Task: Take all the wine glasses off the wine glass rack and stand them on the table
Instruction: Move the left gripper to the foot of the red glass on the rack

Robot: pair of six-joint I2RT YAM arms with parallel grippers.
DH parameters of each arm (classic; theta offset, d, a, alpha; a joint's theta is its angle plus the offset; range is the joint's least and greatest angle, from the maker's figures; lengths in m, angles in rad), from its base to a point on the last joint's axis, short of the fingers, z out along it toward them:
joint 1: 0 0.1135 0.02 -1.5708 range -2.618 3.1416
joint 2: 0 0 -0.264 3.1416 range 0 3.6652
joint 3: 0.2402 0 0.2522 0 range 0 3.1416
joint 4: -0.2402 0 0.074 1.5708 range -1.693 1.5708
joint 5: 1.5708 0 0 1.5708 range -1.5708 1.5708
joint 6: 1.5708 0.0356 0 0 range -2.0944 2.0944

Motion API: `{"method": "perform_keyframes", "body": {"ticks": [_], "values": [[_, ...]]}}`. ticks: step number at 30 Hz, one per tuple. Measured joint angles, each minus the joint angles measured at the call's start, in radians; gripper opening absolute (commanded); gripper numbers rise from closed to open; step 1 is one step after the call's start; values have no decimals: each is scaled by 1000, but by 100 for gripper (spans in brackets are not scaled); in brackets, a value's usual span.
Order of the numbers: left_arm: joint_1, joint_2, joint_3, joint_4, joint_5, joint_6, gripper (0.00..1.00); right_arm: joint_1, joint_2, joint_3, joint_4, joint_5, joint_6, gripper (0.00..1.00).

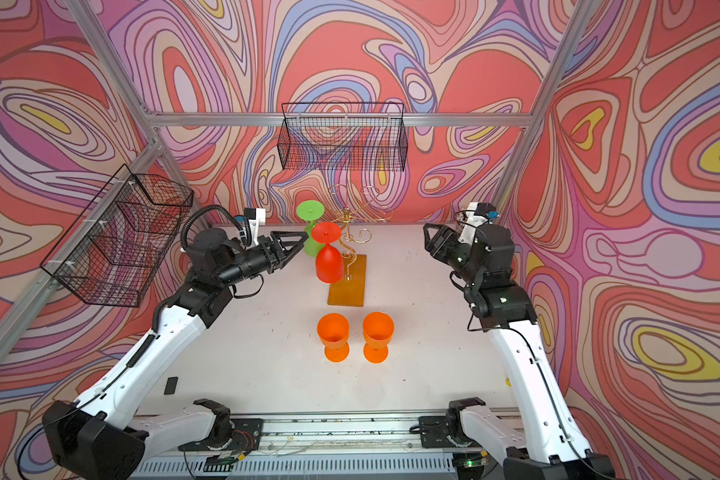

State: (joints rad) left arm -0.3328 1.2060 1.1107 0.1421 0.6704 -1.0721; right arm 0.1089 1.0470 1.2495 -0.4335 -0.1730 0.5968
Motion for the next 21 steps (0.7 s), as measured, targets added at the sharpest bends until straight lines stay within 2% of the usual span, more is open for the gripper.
{"method": "perform_keyframes", "body": {"ticks": [4,21], "values": [[0,24,0,49,21,-53,57,0,-2,-12,0,0,0,66],[0,25,5,45,41,-156,55,0,5,-26,12,0,0,67]]}}
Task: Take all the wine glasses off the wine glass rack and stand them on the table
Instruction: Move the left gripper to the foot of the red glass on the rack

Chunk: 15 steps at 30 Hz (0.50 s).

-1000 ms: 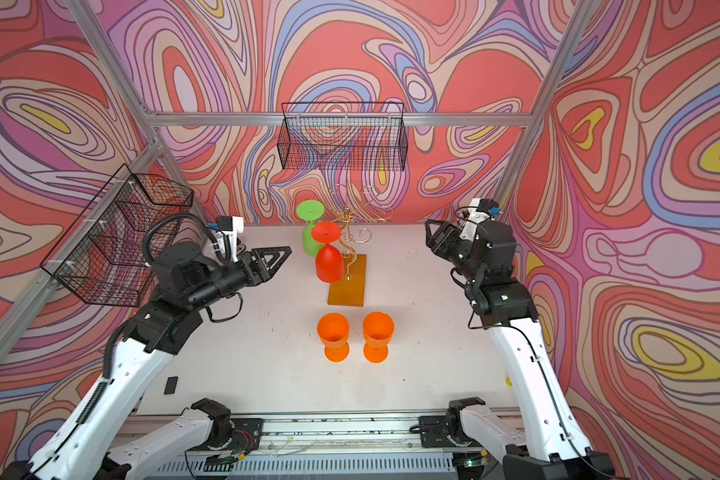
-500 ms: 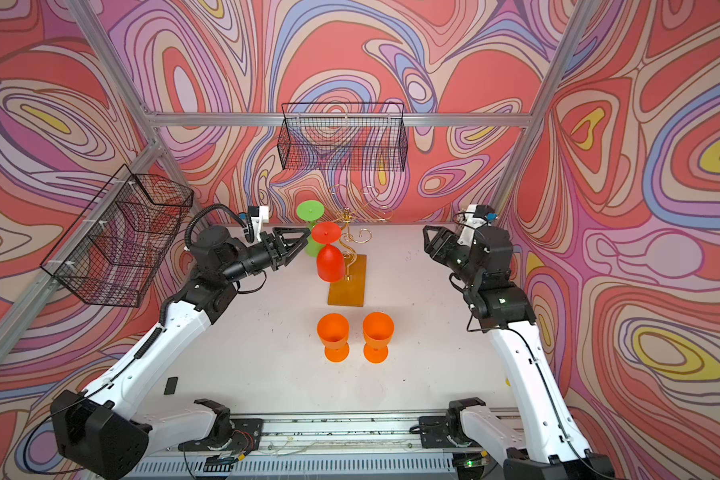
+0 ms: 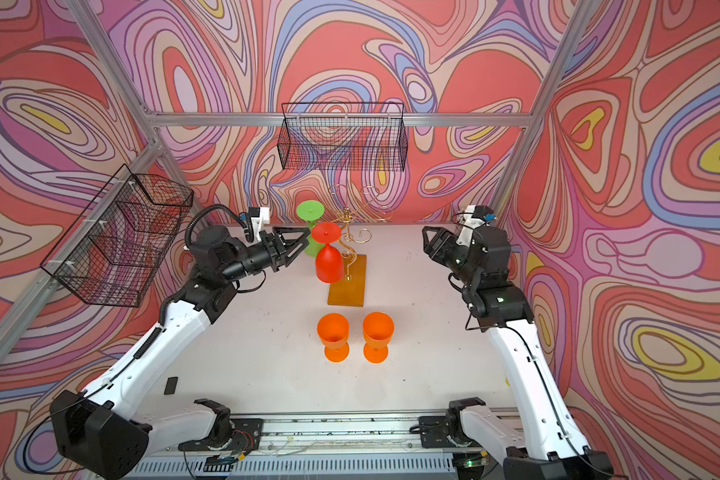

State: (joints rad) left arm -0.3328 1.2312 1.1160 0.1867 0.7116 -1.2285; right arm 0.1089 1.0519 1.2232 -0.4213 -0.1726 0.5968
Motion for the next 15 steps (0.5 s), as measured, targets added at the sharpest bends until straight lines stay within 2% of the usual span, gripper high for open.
{"method": "perform_keyframes", "body": {"ticks": [15], "values": [[0,45,-47,61,14,-121,54,0,0,0,2,0,0,67]]}}
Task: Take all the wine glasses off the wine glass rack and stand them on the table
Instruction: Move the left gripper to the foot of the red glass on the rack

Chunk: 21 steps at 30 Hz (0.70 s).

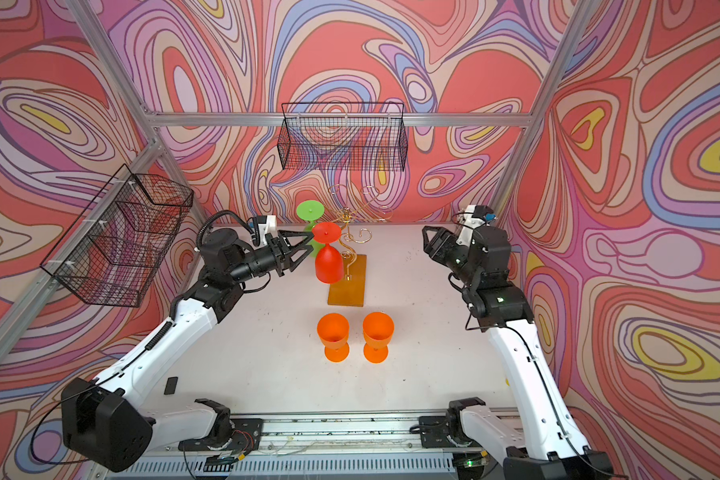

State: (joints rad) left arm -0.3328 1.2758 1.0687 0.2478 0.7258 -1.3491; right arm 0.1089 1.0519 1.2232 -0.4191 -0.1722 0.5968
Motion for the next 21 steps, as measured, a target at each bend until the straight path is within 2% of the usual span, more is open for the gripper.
{"method": "perform_keyframes", "body": {"ticks": [21], "values": [[-22,80,1,99,24,-78,47,0,9,0,1,10,0,66]]}}
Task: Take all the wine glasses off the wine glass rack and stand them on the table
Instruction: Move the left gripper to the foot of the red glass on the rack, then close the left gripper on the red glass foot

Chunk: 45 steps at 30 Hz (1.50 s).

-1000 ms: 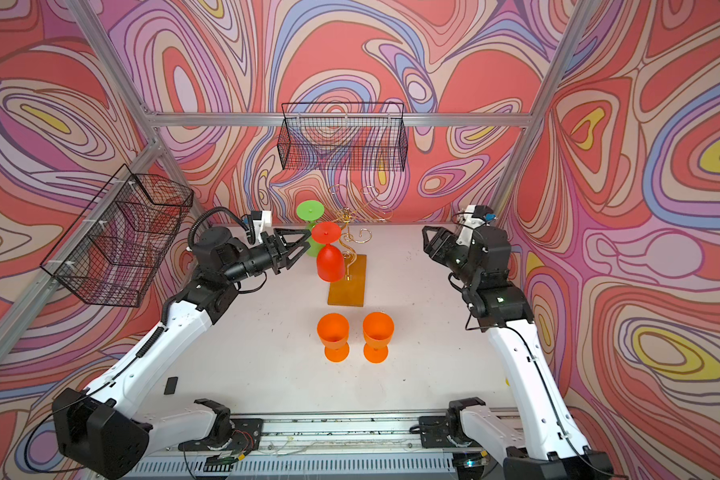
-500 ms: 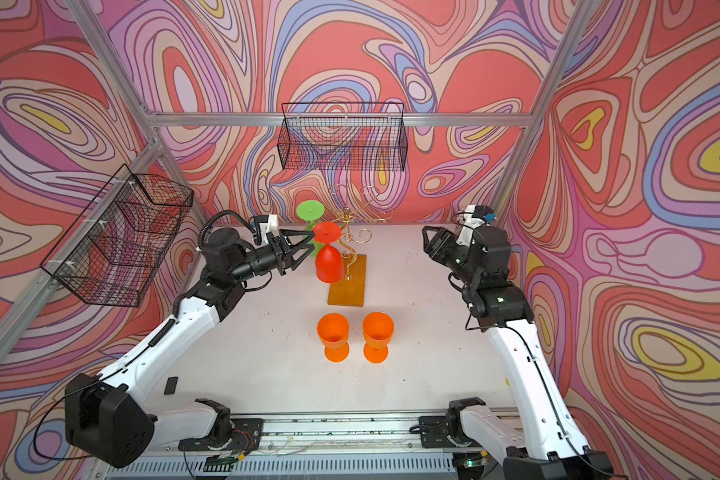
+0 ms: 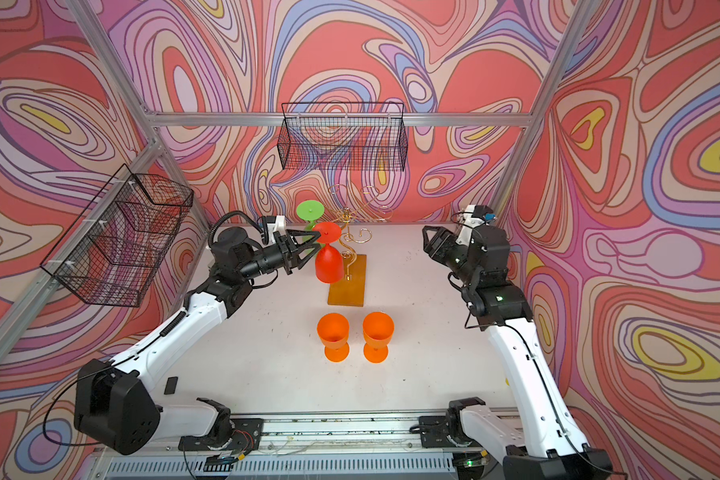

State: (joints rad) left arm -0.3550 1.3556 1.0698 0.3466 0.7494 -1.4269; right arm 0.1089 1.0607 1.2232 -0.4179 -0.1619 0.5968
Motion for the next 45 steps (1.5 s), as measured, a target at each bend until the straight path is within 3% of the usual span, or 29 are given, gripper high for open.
{"method": "perform_keyframes", "body": {"ticks": [19,45], "values": [[-5,32,15,33,14,-30,28,0,2,-16,4,12,0,67],[-5,48,17,44,26,-44,11,0,3,-21,7,15,0,66]]}}
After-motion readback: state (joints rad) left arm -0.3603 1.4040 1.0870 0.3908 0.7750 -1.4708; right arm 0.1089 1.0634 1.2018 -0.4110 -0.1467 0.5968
